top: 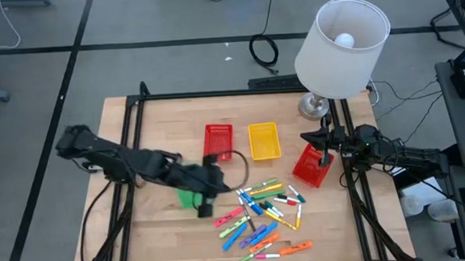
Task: Pick & Place Markers
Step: Put the pink highlighter into the green bin, then put the top green marker into the left red bin
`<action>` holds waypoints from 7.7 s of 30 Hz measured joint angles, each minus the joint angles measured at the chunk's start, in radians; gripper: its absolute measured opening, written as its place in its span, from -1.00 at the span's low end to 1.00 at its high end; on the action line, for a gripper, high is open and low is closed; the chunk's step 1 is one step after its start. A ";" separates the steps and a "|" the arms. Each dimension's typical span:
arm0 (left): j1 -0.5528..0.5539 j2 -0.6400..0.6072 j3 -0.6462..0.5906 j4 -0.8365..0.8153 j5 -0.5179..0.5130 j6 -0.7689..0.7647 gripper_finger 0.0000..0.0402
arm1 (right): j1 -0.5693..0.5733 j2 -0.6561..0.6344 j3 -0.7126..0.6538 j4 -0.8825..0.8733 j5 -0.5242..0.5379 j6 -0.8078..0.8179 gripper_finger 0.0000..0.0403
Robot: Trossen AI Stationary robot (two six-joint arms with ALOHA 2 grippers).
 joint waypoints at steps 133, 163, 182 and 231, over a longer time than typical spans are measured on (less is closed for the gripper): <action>-0.077 -0.313 -0.560 0.010 -0.171 -1.017 -0.72 | 0.000 0.012 0.000 -0.002 -0.004 0.105 -1.00; -0.030 0.138 -0.162 -0.601 -0.080 0.546 -0.73 | 0.000 0.012 0.000 -0.008 -0.004 0.097 -1.00; -0.027 0.143 -0.162 -0.577 -0.020 0.424 -0.11 | 0.000 0.013 0.000 -0.009 -0.004 0.101 -1.00; 0.082 -0.683 -0.965 0.783 -0.249 0.022 -0.98 | 0.000 0.017 0.000 -0.003 -0.107 0.257 -1.00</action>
